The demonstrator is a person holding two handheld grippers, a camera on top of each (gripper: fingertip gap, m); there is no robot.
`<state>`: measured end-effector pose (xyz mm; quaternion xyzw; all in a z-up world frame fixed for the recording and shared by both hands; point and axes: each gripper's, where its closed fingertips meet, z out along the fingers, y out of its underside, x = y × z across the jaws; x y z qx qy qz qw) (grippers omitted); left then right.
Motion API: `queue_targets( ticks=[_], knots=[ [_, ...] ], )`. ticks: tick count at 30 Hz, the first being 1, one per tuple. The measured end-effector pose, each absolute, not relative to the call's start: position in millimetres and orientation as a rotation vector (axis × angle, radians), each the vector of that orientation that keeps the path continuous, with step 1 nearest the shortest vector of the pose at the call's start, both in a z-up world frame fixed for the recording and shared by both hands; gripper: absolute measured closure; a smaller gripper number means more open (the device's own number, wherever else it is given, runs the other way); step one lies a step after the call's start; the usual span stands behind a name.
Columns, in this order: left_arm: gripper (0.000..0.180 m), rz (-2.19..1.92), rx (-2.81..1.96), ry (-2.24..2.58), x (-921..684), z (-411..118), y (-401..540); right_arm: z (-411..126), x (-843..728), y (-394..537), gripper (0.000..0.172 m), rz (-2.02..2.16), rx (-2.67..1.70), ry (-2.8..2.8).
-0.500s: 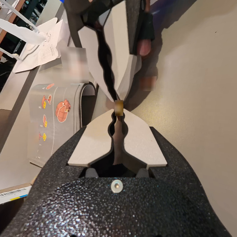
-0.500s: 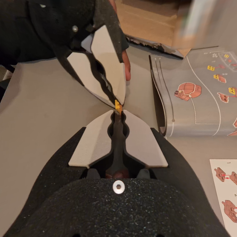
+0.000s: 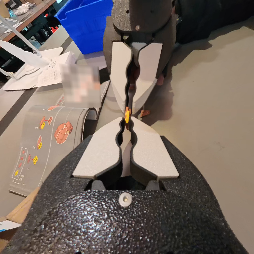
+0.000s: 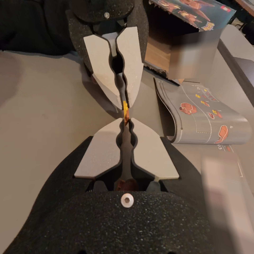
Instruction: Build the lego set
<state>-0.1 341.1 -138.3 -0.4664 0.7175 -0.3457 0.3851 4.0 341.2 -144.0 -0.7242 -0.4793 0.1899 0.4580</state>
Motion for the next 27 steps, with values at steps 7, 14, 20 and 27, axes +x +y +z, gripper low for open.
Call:
queue_targets(
  ticks=[7, 14, 20, 27],
  knots=[
    [0.157, -1.028, -1.166, 1.713, 1.4, -117.9, 338.9, -114.2, 2.5, 342.5, 0.167, 0.706, -1.694, -0.988],
    [0.16, -1.181, -1.115, 1.611, 4.5, -99.9, 331.1, -106.7, -2.9, 335.4, 0.167, 0.804, -1.642, -0.972],
    [0.174, -1.193, -1.125, 1.591, 5.9, -98.8, 332.5, -107.0, -1.5, 337.2, 0.166, 0.796, -1.644, -0.954],
    [0.175, -1.341, -1.207, 1.474, 5.1, -87.4, 338.6, -107.3, 5.4, 335.4, 0.155, 0.712, -1.643, -0.925]
  ],
)
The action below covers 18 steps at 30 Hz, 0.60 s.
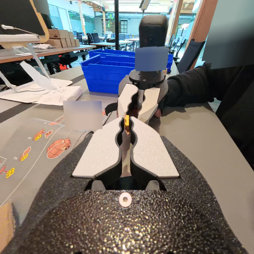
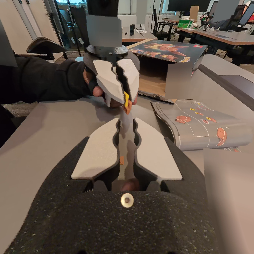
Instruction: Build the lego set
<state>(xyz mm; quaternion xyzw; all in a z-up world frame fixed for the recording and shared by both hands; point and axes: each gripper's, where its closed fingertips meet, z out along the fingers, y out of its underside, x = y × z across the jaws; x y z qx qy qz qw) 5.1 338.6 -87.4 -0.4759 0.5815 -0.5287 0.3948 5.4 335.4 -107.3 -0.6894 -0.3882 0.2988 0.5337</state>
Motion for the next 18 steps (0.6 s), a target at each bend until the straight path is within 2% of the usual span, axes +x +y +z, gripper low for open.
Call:
queue_targets(
  ticks=[10, 18],
  knots=[
    [0.174, -1.395, -1.227, 1.473, 8.1, -89.1, 332.8, -104.1, 2.8, 334.8, 0.169, 0.703, -1.654, -0.885],
    [0.16, -1.45, -1.253, 1.429, 9.7, -86.5, 333.5, -95.5, 5.7, 338.4, 0.17, 0.831, -1.646, -0.758]
  ],
)
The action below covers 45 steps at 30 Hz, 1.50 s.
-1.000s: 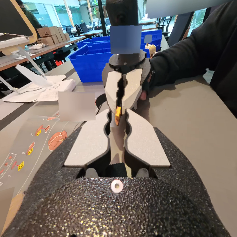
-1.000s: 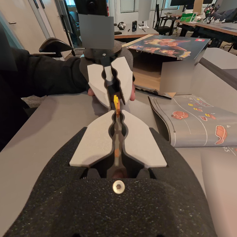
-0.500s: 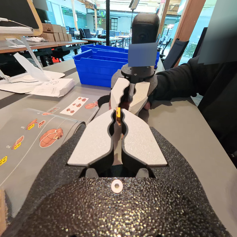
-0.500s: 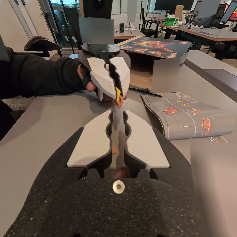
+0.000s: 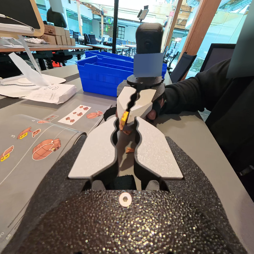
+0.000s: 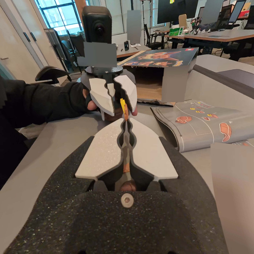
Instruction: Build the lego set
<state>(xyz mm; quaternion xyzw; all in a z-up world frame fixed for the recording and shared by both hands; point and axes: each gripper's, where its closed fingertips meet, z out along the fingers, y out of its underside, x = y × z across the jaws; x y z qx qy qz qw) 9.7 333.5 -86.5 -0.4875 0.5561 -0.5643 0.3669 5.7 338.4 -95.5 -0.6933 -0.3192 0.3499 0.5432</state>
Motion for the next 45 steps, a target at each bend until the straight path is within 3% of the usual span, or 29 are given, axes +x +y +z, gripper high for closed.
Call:
queue_targets(
  ticks=[8, 22, 27, 33, 45],
  knots=[
    [0.159, -1.477, -1.237, 1.45, 9.7, -86.0, 327.1, -93.1, -5.4, 329.9, 0.17, 0.952, -1.635, -0.766],
    [0.174, -1.58, -1.152, 1.447, 5.6, -76.6, 315.6, -86.2, -11.0, 321.1, 0.169, 0.978, -1.581, -0.809],
    [0.174, -1.558, -1.146, 1.448, 4.9, -76.6, 317.4, -92.5, -0.6, 321.4, 0.164, 0.787, -1.611, -0.932],
    [0.174, -1.479, -1.127, 1.473, 2.8, -79.0, 322.4, -136.3, 22.3, 308.6, 0.156, 0.459, -1.749, -1.153],
    [0.174, -1.28, -1.121, 1.523, 8.1, -90.7, 332.5, -171.4, 22.3, 306.7, 0.151, 0.324, -1.893, -1.274]
  ],
)
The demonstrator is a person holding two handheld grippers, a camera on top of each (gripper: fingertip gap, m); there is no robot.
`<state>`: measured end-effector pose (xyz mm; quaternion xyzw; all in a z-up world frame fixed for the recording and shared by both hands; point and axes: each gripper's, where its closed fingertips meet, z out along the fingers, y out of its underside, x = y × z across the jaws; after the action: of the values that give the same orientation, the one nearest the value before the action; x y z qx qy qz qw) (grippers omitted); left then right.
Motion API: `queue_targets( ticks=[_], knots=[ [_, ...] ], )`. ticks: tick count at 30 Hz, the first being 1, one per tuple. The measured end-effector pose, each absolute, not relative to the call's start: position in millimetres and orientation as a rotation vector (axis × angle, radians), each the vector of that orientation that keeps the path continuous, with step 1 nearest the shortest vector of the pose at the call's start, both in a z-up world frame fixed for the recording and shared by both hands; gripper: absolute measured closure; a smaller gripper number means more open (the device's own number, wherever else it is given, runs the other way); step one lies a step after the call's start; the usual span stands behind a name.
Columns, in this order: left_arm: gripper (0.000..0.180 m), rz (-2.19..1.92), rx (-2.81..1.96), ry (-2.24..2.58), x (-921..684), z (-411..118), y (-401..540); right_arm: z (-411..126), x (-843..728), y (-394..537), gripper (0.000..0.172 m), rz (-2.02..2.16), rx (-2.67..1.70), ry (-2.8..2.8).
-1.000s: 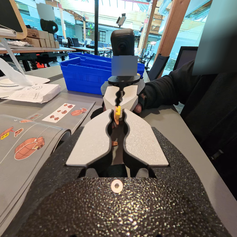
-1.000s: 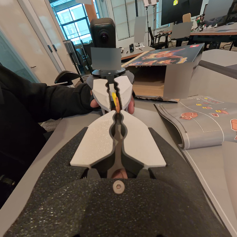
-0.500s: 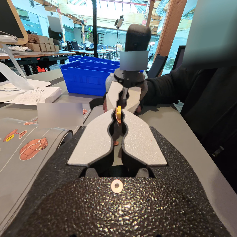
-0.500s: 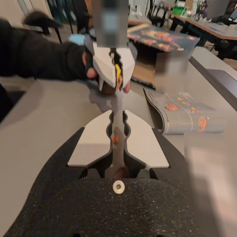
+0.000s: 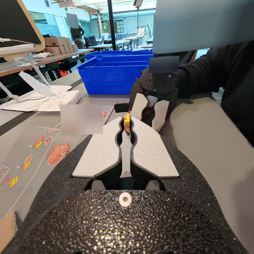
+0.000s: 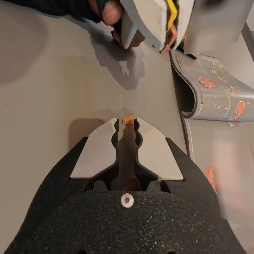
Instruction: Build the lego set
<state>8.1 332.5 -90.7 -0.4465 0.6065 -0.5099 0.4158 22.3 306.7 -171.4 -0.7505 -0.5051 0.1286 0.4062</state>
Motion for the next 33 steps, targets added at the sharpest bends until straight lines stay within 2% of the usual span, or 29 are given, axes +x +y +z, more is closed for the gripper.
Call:
queue_targets(
  ticks=[12, 15, 33],
  knots=[
    [0.174, -1.217, -1.099, 1.593, 9.8, -98.0, 326.3, -179.8, 18.8, 311.9, 0.159, 0.368, -2.017, -1.258],
    [0.174, -1.212, -1.099, 1.595, 10.1, -98.6, 326.1, -178.6, 18.3, 311.3, 0.172, 0.343, -1.986, -1.266],
    [0.175, -1.09, -1.094, 1.552, 6.4, -99.5, 346.4, -145.5, 27.8, 317.1, 0.16, 0.427, -1.833, -1.054]
  ],
)
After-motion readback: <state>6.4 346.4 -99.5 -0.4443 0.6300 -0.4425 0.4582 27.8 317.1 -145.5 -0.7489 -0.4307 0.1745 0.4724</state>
